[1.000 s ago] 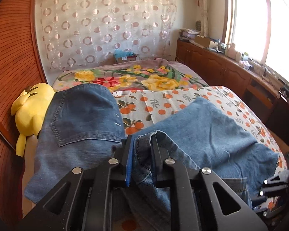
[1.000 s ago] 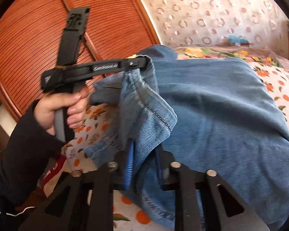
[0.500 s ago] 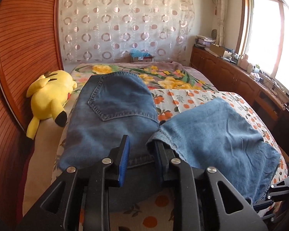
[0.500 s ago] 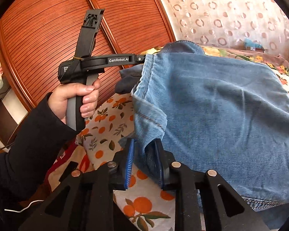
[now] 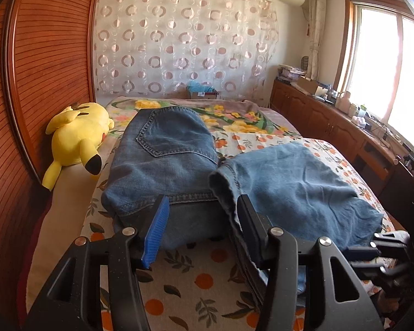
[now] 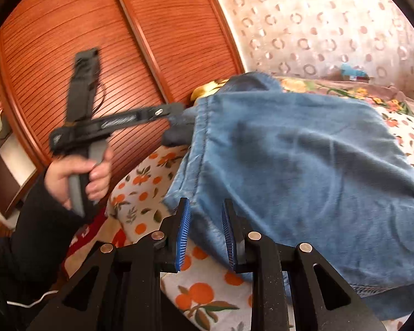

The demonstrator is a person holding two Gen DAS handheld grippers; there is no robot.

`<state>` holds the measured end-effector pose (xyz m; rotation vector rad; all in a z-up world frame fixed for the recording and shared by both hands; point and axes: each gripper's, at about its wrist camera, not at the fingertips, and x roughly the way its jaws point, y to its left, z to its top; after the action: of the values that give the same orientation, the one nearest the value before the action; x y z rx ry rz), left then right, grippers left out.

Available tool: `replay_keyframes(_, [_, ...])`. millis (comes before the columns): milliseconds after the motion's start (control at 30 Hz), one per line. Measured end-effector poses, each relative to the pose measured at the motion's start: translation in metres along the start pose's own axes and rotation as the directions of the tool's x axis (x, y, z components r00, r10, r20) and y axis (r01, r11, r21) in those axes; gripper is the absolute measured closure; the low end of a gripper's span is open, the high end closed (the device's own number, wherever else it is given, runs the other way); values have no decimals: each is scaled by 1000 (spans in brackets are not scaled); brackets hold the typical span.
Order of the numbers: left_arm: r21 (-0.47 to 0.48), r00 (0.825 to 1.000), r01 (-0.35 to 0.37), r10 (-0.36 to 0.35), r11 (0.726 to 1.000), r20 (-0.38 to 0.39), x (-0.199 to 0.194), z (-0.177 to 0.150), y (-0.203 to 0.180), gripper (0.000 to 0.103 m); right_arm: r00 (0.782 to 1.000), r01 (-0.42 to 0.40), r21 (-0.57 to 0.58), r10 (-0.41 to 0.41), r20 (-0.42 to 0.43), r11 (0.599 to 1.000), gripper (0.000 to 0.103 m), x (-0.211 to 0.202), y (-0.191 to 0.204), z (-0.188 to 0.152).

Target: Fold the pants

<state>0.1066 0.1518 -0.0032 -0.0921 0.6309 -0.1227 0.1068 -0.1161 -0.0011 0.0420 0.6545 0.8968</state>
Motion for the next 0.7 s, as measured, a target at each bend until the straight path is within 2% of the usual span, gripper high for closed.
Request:
replay_keyframes(67, [14,1000,3,-3,1000,2,-3,-3,-6,50,999,45,-1,-45,7,999,79,2,2,-1])
replay_keyframes(133, [31,1000,8,-8,999,-1,-3,-6,-13,50,999,53,-3,-53,-10,999,79,12,6,-1])
replay_keyframes(233, [40,1000,22,-22,999,-12,-2,-10,-21,50,998,27,-9,-28,-48,1000,79,23,15,-5])
replay_keyframes(300, [43,999,28,-28,999,-18,-2,-13,-24,50,996,-24,6,24,-84,1000,79,27,21,-9])
replay_keyframes(467, [40,999,42,-41,998,-31,0,-19,-28,50,991,-48,-2,48,-123,999,79,35,34,-16])
replay_keyframes(700, [47,997,56,-54,997,-46,2,-25,-37,50,993,-13,8,14,-113,1000,77,23,25,-12])
